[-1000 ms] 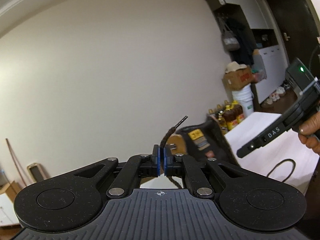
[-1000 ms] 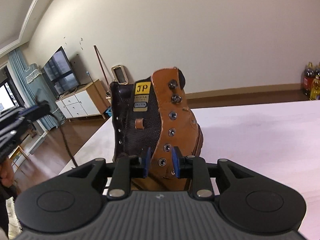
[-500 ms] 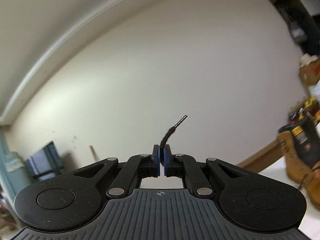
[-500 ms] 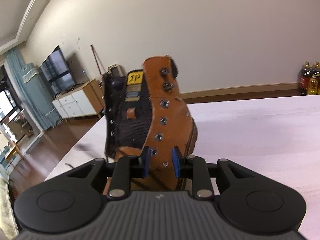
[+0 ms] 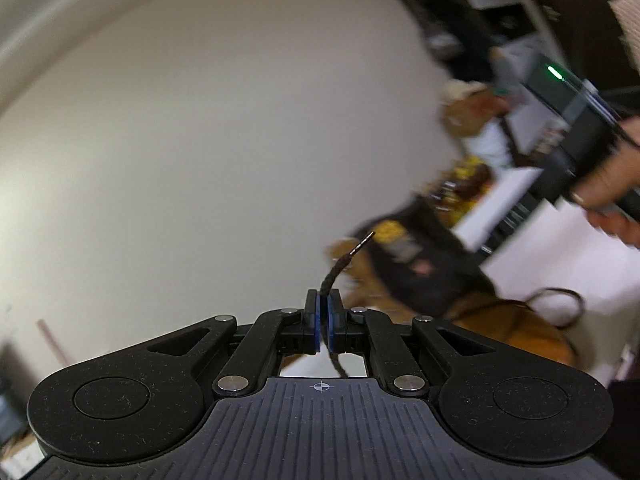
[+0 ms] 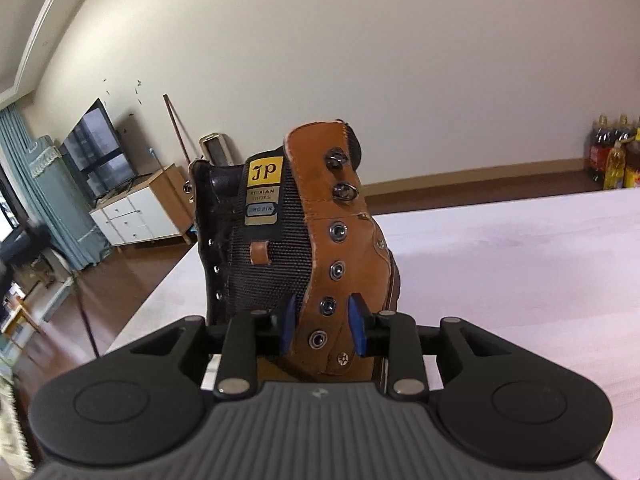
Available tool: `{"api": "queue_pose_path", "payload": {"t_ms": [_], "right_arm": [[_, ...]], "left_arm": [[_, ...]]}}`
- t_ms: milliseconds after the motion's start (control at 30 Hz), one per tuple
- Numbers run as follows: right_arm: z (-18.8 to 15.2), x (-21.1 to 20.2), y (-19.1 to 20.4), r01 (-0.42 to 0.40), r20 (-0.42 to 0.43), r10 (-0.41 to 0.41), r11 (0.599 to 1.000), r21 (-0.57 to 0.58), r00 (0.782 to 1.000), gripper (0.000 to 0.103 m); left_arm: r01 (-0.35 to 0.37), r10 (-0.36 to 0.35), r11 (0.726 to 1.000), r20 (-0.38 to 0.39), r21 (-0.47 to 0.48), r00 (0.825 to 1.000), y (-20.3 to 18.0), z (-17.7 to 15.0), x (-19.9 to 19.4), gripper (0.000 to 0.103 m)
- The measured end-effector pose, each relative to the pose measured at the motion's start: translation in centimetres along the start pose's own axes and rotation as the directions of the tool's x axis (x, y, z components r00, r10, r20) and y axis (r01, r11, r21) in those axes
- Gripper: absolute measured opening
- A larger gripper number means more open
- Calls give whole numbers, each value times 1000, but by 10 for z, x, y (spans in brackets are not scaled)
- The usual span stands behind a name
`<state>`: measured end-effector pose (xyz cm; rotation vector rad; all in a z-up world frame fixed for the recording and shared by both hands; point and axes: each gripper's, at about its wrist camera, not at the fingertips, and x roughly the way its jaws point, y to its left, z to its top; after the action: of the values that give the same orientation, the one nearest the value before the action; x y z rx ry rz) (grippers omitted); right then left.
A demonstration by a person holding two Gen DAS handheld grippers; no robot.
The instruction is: Lace up shoes with both hands
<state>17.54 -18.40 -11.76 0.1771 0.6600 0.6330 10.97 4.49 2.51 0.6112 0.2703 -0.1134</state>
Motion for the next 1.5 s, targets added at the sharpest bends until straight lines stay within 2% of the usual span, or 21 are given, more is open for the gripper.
{"api": "queue_pose_path", "payload": {"t_ms": [133, 233, 433, 667, 867, 1100, 1200, 1300, 1367, 1500], "right_arm": [[2, -4, -20, -70, -19, 71, 996, 50, 997, 9], [2, -6, -31, -106, -23, 108, 991, 81, 994, 8], [-2, -7, -40, -158, -5, 160, 978, 139, 987, 9], [-4, -6, -44, -179, 7, 180, 972, 151, 984, 10], [-5, -7, -49, -200, 15, 200, 966, 164, 980, 10], [-6, -9, -52, -214, 19, 213, 962, 170, 977, 10], [-6, -8, -52, -220, 19, 220, 960, 174, 975, 10], [-6, -8, -53, -225, 21, 224, 958, 179, 974, 10], [-7, -10, -55, -245, 34, 243, 951, 190, 970, 14], [-11, -22, -71, -246, 70, 237, 948, 202, 969, 16]], "left_arm": [[62, -59, 993, -30, 105, 998, -25, 5, 17, 3], [100, -86, 972, -76, 215, 993, -55, 10, 37, 3], [80, -31, 925, -135, 370, 990, -104, 7, 75, 3], [38, 48, 894, -179, 447, 983, -119, 10, 95, 3], [13, 108, 855, -203, 518, 973, -127, 13, 103, 3], [19, 118, 823, -204, 568, 972, -136, 15, 106, 3], [25, 122, 800, -204, 600, 971, -142, 14, 107, 3], [35, 131, 762, -206, 647, 970, -147, 12, 109, 3], [39, 135, 743, -206, 669, 969, -149, 11, 109, 3], [38, 133, 738, -200, 673, 971, -147, 8, 107, 3]]}}
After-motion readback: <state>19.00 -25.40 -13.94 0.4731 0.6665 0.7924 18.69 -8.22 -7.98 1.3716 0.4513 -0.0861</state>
